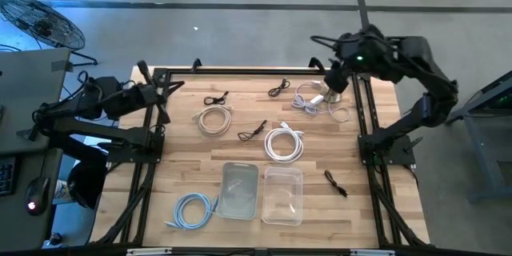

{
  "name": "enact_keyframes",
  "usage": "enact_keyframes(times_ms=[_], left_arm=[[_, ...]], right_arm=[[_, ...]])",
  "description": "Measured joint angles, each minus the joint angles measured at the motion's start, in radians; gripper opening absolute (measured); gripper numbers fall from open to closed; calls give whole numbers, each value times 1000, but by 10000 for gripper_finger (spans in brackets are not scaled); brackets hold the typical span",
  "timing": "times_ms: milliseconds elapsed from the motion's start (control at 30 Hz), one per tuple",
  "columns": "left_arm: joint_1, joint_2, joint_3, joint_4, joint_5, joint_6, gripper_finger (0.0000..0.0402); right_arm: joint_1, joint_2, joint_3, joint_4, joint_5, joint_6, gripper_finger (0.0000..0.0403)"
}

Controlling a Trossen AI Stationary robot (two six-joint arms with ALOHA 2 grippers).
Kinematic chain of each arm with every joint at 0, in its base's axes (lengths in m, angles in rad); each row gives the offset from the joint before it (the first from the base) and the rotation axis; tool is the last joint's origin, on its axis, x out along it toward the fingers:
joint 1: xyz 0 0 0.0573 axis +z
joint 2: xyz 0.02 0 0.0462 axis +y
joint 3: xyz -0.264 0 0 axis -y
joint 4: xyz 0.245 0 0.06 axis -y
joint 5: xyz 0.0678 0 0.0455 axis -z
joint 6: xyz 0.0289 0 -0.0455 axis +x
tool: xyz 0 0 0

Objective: Pick & Place USB Port
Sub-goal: Put the black USB cable into the gray bin

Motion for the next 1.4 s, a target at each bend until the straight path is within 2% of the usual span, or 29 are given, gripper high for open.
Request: enact_keyframes(times_ms=[100, 233, 400, 500, 667, 800, 1033, 1167, 1400], left_arm=[[0, 0, 0, -20, 1, -25, 1], [0, 0, 0, -49, 3, -64, 1], [0, 0, 0, -70, 3, -68, 1], [0, 1, 0, -71, 3, -99, 1], [0, 1, 0, -72, -1, -166, 1], [0, 1, 0, -76, -10, -192, 1], [0, 22, -1, -92, -10, -277, 1], [0, 35, -1, -112, 2, -331, 1], [0, 77, -2, -165, 56, -356, 1]], right_arm=[[0, -9, -51, -2, -156, 14, 238], [9, -38, -160, -8, -311, 75, 240], [58, -98, -331, -5, -457, 170, 241], [100, -145, -466, -6, -470, 216, 241], [166, -207, -694, -8, -367, 288, 241], [214, -226, -847, 23, -490, 328, 241], [331, -233, -1066, 260, -721, 411, 241], [394, -232, -1135, 344, -775, 487, 241], [483, -233, -1188, 394, -783, 597, 241]])
